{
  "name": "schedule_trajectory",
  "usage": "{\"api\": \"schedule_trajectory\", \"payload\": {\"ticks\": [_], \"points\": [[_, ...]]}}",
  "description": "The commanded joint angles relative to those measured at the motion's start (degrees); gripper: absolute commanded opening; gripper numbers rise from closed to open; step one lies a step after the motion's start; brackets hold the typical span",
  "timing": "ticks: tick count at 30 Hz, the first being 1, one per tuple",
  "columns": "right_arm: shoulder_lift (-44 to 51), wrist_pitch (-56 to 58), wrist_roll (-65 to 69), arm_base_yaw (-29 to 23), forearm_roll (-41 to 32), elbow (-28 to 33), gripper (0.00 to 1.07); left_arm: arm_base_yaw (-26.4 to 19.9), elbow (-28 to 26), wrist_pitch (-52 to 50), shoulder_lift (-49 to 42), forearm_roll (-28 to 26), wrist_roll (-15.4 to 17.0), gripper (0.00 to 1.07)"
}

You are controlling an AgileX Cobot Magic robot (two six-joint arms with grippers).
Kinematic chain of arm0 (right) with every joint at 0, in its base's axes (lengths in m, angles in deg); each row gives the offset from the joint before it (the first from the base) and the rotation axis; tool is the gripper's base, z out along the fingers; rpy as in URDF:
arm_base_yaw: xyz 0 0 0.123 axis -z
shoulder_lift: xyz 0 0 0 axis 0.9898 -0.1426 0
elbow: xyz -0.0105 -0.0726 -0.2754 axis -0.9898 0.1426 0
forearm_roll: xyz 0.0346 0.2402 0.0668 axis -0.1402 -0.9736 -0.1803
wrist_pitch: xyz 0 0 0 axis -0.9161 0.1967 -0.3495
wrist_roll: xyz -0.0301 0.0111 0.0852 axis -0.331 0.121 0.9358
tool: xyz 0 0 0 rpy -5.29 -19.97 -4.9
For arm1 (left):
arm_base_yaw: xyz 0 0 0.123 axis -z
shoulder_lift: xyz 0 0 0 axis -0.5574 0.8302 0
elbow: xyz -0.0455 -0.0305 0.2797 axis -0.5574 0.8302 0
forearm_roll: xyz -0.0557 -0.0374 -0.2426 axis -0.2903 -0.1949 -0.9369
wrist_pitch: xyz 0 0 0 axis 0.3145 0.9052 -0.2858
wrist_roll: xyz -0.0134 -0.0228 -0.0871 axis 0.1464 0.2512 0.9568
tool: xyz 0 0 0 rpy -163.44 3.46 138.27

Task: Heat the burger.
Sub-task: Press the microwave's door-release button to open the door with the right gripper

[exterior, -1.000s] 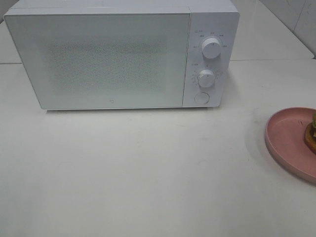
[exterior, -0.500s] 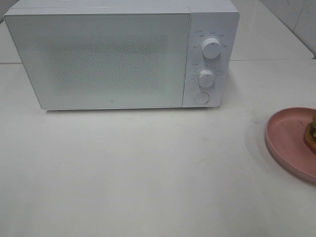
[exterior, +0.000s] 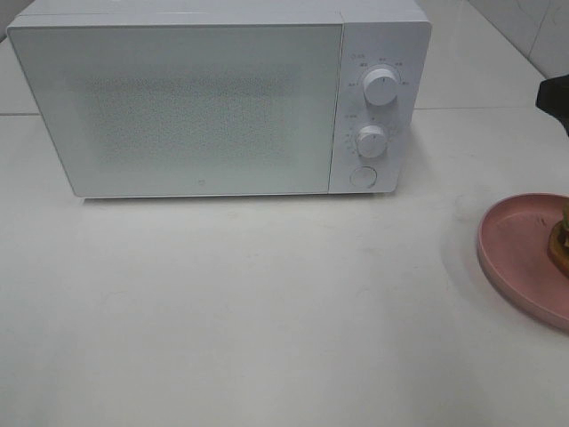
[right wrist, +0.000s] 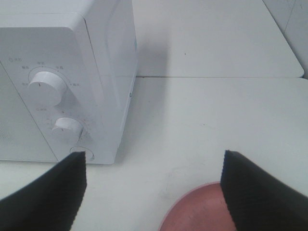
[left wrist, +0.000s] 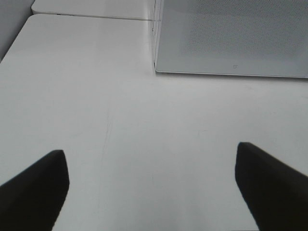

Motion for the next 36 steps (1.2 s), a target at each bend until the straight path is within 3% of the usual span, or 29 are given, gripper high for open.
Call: {"api": "schedule_trajectory", "payload": {"ticks": [1, 5, 9, 16, 18, 21, 27, 36], "points": [[-3.7, -6.4, 0.1, 0.3, 0.3, 0.2, 0.75, 0.1, -0.1, -0.1, -0.1, -0.4, 0.0, 0.86], [-7.0, -11.2, -0.1, -0.3, 0.3, 0.2, 0.75, 0.1, -0.1, -0.1, -0.1, -0.4, 0.0, 0.86], [-12.6, -19.4, -3.6, -4.6, -0.1, 0.2, 0.75, 0.1, -0.1, -0.1, -0.1, -0.4, 0.0, 0.86], [-18.1, -28.4, -9.3, -10.1, -7.7, 1.3, 0.75, 0.1, -0.1, -0.1, -0.1, -0.4, 0.0, 0.86], [-20.6, -38.7, -15.1, -15.0, -16.7, 4.6, 0.75, 0.1, -0.1, -0.1, -0.1, -0.4, 0.0, 0.86], [-22.3, -45.7, -19.2, -19.1, -22.0, 6.6, 0.75, 0.1, -0.1, -0.1, -0.1, -0.4, 0.1, 0.86], [-27.2, -54.8, -22.9, -26.7, -31.2, 7.6, 0.75, 0.1, -0.1, -0.1, -0.1, -0.4, 0.1, 0.86], [-36.2, -66.1, -23.0, -34.2, -38.8, 7.6, 0.75, 0.1, -0.1, -0.1, -0.1, -0.4, 0.1, 0.86]]}}
